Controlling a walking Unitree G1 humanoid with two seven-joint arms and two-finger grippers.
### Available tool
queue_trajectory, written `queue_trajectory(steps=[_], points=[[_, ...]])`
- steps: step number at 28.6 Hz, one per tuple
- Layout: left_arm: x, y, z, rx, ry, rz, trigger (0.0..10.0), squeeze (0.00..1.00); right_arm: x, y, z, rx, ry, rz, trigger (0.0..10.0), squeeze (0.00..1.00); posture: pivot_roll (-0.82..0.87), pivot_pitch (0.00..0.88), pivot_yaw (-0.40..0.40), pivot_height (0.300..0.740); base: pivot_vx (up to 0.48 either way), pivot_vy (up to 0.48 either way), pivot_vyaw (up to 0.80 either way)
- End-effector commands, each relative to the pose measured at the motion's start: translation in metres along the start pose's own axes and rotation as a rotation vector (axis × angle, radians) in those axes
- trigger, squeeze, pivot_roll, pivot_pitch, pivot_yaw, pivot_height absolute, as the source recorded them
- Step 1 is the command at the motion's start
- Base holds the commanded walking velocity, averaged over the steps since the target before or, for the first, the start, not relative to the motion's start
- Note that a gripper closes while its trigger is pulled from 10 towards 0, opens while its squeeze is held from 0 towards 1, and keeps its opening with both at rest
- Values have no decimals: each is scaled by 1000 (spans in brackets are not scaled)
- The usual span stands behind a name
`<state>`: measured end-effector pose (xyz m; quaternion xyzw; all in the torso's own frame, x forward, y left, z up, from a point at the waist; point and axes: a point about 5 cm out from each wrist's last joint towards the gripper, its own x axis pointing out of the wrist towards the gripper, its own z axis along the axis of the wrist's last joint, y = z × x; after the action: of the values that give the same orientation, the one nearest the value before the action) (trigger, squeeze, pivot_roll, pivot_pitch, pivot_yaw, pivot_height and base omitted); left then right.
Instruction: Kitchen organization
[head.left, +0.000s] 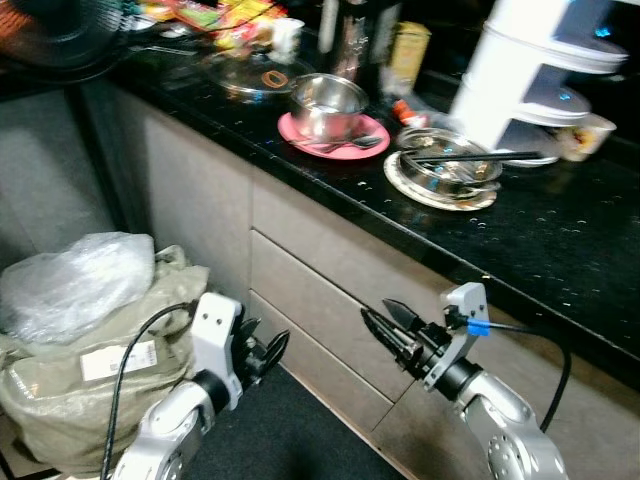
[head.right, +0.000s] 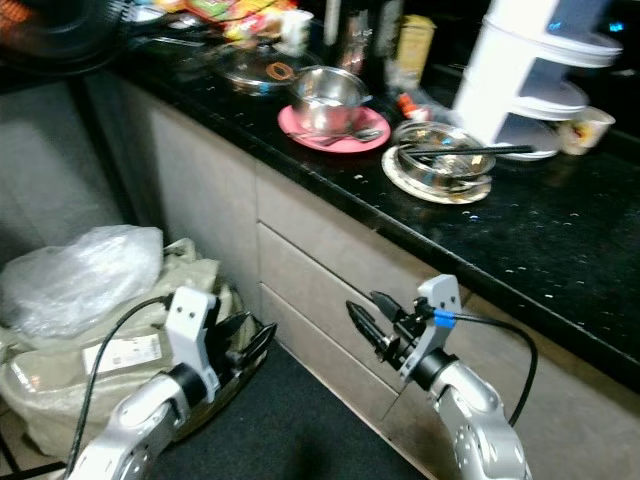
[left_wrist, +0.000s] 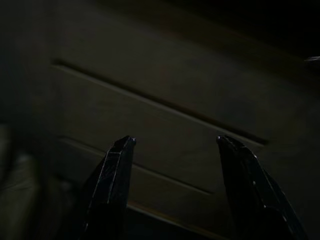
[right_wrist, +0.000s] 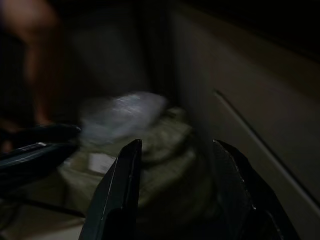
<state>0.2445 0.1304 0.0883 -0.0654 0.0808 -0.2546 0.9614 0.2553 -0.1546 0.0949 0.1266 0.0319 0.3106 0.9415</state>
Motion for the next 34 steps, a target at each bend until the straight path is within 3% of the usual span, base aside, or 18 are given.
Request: queue_trajectory(steps=[1, 12, 21, 23, 25, 27, 34], points=[[0, -3, -8, -16, 22, -12, 10000, 0, -4, -5, -1, 0, 6, -13, 10000, 0, 170, 0, -155, 740, 0, 0, 638], [2, -5, -5, -6, 4, -26, 10000, 0, -4, -7, 0, -5, 6, -9, 10000, 0, 167, 0, -160, 740, 0, 0, 639], [3, -5, -2, 3, -10, -13, 10000, 0, 1, -3, 21, 24, -94, 38, 10000, 0, 176, 0, -161, 740, 0, 0, 0], [3, -4, 0, 12, -20, -13, 10000, 0, 11, 17, 44, 67, -195, 170, 10000, 0, 180, 0, -162, 740, 0, 0, 0], [3, -4, 0, 12, -20, -13, 10000, 0, 11, 17, 44, 67, -195, 170, 10000, 0, 180, 0, -162, 740, 0, 0, 0], [4, -4, 1, 22, -28, -17, 10000, 0, 24, 46, 78, 79, -308, 343, 10000, 0, 179, 0, -161, 740, 127, 0, 0], [5, -5, 3, 29, -31, -26, 10000, 0, 38, 63, 107, 43, -394, 417, 10000, 0, 182, 3, -160, 740, 274, 0, 0]])
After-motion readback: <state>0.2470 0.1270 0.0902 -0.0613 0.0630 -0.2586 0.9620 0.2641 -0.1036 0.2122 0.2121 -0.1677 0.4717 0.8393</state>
